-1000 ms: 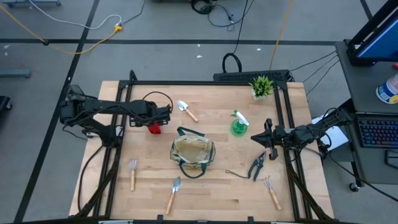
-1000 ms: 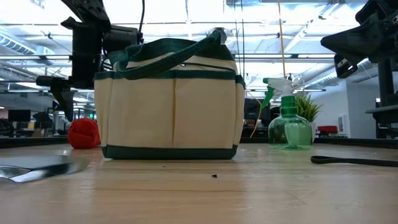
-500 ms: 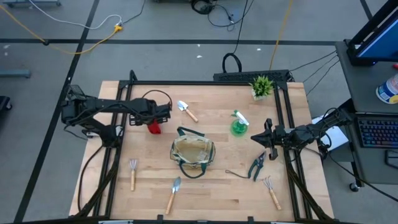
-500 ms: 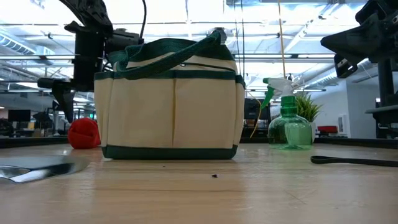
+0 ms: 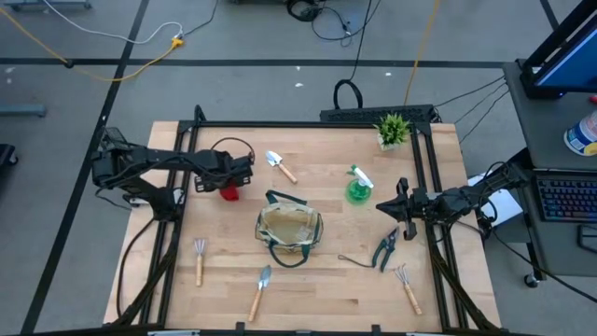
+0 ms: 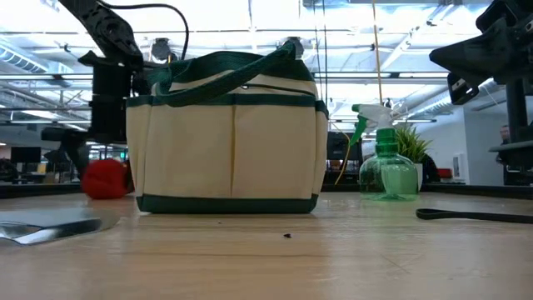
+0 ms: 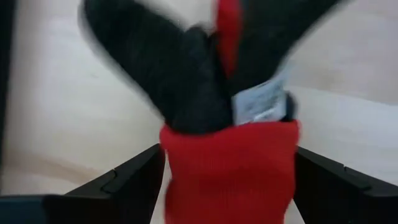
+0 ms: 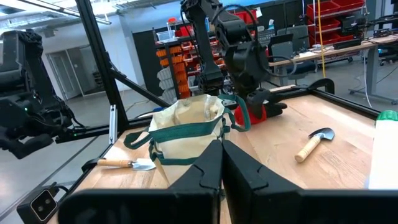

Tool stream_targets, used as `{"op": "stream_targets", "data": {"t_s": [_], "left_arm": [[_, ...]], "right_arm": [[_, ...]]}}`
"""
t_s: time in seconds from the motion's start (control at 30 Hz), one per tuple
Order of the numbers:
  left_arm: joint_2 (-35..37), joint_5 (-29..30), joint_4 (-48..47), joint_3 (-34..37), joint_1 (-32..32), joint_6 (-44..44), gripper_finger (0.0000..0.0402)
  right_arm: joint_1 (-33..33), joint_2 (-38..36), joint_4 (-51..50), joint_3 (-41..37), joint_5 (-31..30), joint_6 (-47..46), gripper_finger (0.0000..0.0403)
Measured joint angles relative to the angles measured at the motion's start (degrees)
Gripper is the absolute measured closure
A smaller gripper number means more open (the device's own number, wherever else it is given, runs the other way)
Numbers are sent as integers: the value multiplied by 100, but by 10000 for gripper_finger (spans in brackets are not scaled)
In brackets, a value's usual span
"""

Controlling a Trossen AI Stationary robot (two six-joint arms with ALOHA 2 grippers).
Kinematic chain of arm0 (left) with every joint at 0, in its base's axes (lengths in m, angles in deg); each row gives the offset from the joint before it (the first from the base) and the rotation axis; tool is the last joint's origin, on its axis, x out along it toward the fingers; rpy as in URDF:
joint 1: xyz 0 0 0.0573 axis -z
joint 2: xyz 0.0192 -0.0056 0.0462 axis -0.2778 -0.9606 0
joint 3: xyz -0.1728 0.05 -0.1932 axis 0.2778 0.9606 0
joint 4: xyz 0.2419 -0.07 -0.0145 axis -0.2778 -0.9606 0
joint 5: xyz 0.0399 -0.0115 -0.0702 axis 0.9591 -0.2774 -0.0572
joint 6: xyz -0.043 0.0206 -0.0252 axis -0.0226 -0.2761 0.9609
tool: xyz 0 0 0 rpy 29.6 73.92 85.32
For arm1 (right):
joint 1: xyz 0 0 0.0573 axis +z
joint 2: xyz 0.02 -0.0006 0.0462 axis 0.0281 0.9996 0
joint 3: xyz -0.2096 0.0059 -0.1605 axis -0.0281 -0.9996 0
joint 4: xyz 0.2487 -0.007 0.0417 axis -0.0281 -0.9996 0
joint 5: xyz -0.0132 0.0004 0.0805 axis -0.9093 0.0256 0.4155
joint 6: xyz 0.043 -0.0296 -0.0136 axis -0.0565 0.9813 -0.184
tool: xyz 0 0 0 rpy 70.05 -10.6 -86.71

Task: Pick & Place Garden tools in Gardening bag
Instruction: Put the gloves into the gardening bag

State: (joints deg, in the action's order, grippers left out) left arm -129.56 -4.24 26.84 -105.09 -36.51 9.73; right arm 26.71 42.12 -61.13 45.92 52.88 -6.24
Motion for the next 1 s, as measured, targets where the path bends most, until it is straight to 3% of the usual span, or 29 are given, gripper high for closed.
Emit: {"op": "stream_targets", "data": {"t_s": [0.33,0.8,1.0], "left_arm": [[26,-188,1023,513,4,31,105],[26,67,1243,739,11,-200,321],[211,128,1313,770,9,-580,323]], "right_arm": [[1,0,0,1,0,0,403],[1,0,0,1,0,0,403],[2,0,0,2,0,0,403]]}}
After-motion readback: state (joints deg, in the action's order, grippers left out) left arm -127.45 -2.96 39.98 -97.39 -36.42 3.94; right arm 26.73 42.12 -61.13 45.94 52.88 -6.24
